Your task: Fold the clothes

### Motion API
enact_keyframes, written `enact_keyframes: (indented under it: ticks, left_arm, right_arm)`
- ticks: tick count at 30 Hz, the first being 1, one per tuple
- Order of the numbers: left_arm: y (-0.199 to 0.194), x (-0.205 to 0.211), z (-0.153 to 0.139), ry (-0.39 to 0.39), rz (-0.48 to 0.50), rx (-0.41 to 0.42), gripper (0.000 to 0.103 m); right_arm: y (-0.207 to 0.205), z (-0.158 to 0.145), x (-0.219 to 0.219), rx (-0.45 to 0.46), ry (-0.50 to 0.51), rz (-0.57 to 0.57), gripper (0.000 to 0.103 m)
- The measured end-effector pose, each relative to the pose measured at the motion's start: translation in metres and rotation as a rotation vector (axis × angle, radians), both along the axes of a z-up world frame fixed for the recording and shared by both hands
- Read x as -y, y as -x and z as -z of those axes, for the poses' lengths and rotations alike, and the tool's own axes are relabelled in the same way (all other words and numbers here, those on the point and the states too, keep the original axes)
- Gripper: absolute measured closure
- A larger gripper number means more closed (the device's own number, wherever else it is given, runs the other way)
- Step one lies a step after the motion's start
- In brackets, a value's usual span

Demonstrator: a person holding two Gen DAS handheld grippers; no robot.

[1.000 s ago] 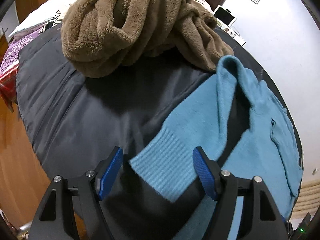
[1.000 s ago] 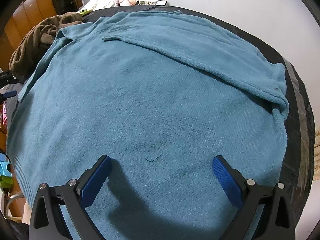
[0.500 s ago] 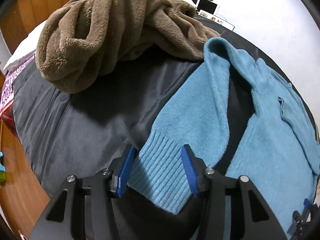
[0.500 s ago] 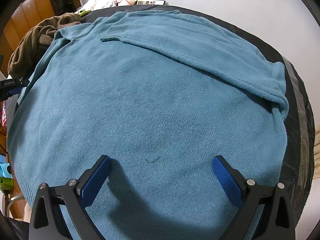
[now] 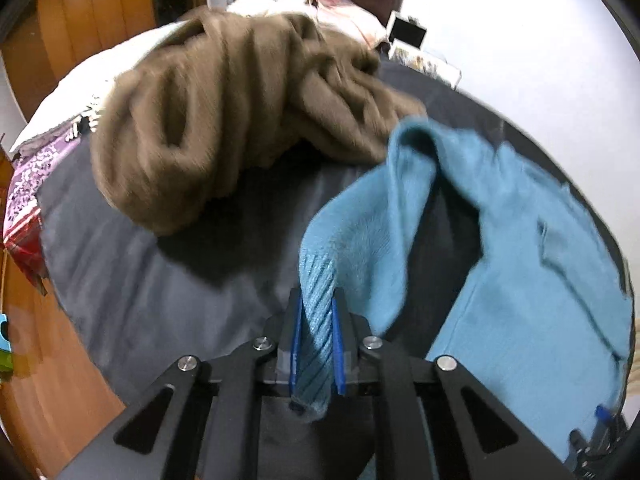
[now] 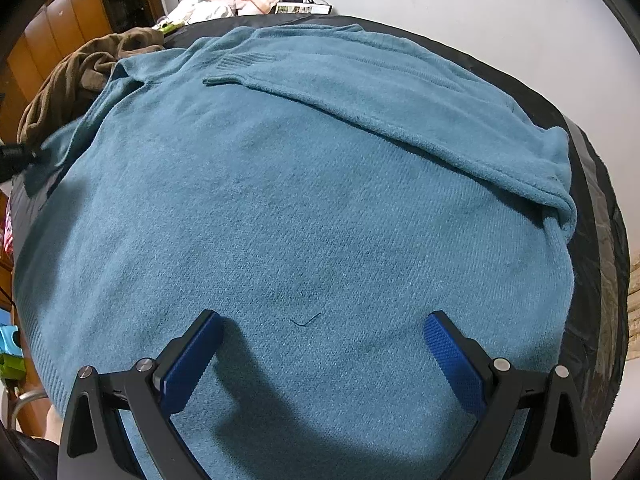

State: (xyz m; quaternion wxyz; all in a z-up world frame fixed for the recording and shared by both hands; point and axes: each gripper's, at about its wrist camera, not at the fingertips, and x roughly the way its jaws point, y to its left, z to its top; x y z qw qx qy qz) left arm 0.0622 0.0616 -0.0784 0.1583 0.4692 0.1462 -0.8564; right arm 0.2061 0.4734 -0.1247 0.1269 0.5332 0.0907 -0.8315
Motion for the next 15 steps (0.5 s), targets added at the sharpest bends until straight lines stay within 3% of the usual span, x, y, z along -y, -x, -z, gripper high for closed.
enact_keyframes:
  ticks: [6, 15]
  left_arm:
    - [0.001, 0.026, -0.059, 0.023, -0.026, -0.107, 0.089]
    - [0.057, 0.065, -0.147, 0.141, -0.002, -0.239, 0.089]
  right_arm:
    - [-0.004, 0.0, 0.003, -0.002, 0.0, 0.003, 0.001]
    - [-0.012, 0.0, 0.006, 0.003, -0.001, 0.021, 0.001]
